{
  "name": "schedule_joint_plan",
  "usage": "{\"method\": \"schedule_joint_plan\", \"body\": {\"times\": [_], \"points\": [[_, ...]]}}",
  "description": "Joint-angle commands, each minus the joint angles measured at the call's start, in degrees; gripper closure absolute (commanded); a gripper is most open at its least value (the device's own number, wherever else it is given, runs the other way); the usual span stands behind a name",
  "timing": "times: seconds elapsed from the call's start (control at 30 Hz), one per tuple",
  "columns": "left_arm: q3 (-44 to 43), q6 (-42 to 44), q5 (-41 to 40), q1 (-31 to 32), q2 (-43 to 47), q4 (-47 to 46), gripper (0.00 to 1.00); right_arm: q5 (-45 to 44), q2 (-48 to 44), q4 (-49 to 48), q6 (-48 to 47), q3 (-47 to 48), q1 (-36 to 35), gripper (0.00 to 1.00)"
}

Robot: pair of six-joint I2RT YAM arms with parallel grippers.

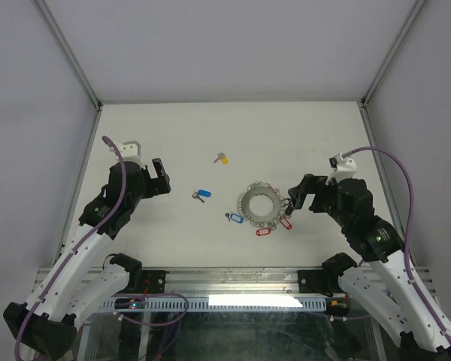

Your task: Put the keys on the keyring

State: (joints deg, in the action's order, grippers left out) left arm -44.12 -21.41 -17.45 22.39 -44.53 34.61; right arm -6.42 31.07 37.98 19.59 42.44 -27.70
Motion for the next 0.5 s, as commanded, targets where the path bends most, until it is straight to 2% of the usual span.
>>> {"method": "schedule_joint_plan", "body": {"times": [0.0,0.2,0.47], "points": [[-0.5,0.7,1.0,-0.4,0.5,-2.6,0.01,-0.9,0.1,-3.4,0.9,0.4,-0.5,0.00],[-0.4,0.5,0.7,-0.4,-0.4,-3.2,0.01,-0.4,1.9,-1.6,2.5,1.8,-0.6,0.00],[0.3,-1.8,-3.8,-0.4,1.6,-2.9,0.01,-8.1,3.4,-1.3,6.2,1.8,-0.5,0.00]]}}
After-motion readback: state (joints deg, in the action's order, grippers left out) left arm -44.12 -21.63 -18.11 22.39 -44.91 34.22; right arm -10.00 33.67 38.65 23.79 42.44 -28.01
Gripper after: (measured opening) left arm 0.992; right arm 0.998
